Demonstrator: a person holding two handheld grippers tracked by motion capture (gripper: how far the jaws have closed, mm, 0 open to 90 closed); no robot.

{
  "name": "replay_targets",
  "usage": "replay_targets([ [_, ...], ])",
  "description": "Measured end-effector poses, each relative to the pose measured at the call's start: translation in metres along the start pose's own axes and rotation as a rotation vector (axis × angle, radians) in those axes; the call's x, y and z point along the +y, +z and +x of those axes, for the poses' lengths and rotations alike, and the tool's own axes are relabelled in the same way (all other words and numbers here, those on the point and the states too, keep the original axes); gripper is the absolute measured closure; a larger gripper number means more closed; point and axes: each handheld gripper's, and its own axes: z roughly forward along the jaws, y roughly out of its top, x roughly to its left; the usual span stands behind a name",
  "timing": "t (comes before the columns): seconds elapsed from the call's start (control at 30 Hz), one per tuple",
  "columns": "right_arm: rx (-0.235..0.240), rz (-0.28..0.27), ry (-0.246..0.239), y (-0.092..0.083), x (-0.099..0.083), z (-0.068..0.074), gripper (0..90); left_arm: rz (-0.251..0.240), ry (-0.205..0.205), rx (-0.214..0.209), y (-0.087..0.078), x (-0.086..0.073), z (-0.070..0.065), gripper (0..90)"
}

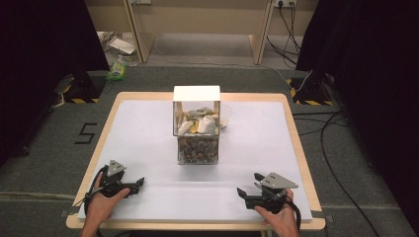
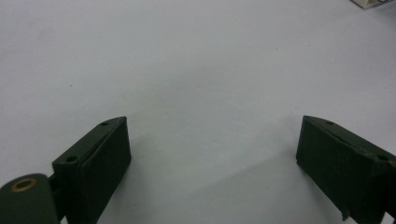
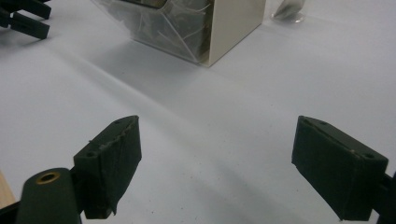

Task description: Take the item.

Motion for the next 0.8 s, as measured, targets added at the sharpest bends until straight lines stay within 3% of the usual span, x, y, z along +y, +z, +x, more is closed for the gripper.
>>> replay_targets([
  [0.57, -0.003, 0.094, -0.001, -0.003, -0.012, 0.003, 16.4, 0.0, 0.0, 0.0, 0.0, 0.0, 0.0, 9.1],
  [0.8, -0.016, 0.138, -0.03, -0.005, -0.018, 0.006, 16.4, 0.0, 0.0, 0.0, 0.0, 0.0, 0.0, 9.1],
])
